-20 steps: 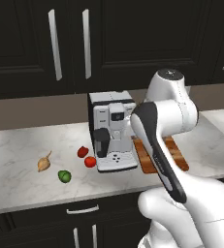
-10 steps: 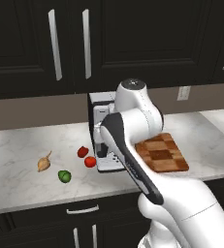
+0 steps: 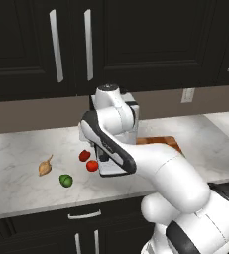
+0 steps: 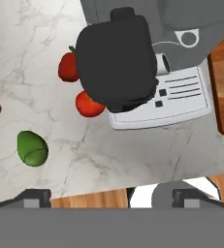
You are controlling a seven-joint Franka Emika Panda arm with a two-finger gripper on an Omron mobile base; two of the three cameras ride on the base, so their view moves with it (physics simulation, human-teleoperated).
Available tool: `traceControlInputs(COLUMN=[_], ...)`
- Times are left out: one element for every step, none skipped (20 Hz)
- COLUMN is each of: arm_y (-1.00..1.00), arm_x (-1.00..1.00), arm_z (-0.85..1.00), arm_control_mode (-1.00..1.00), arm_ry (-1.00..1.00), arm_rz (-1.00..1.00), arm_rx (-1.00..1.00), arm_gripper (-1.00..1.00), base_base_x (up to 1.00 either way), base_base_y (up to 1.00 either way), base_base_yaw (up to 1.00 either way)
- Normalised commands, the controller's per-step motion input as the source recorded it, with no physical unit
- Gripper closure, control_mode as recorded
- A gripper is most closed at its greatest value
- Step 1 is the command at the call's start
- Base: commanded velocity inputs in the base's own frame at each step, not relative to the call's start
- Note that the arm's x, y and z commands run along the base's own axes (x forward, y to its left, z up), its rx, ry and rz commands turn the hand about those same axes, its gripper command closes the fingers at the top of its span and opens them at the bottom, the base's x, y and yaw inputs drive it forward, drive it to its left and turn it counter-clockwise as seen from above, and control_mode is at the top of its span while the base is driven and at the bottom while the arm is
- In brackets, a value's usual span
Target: Place the avocado, onion, tomato, and bell pepper on the cutting board.
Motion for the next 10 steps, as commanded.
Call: traceControlInputs(arm_y=[0.24,0.11,0.02,0.0,0.0,0.0,0.0,0.0,0.0,0.01], arm_x=[0.51,0.26,0.0,0.0,0.0,0.0,-0.2,-0.29,-0.34,-0.37], arm_z=[0.0,0.0,0.0,-0.04,-0.08,-0.12,-0.16,-0.21,-0.21,-0.19], arm_control_mode=[-1.0,-1.0,-1.0,-1.0,-1.0,-1.0,-1.0,-1.0,-1.0,-1.0], arm_ry=[0.18,0.15,0.1,0.09,0.09,0.09,0.07,0.02,0.0,0.0], arm_rz=[-0.19,-0.16,-0.12,-0.1,-0.08,-0.04,0.0,0.04,0.07,0.07], arm_rx=[0.0,0.01,0.02,0.03,0.03,0.03,0.04,0.07,0.07,0.05], arm_gripper=[-1.0,-1.0,-1.0,-1.0,-1.0,-1.0,-1.0,-1.0,-1.0,-1.0], base_base_x=[0.0,0.0,0.0,0.0,0.0,0.0,0.0,0.0,0.0,0.0], base_base_y=[0.0,0.0,0.0,0.0,0.0,0.0,0.0,0.0,0.0,0.0], base_base_yaw=[0.0,0.0,0.0,0.0,0.0,0.0,0.0,0.0,0.0,0.0])
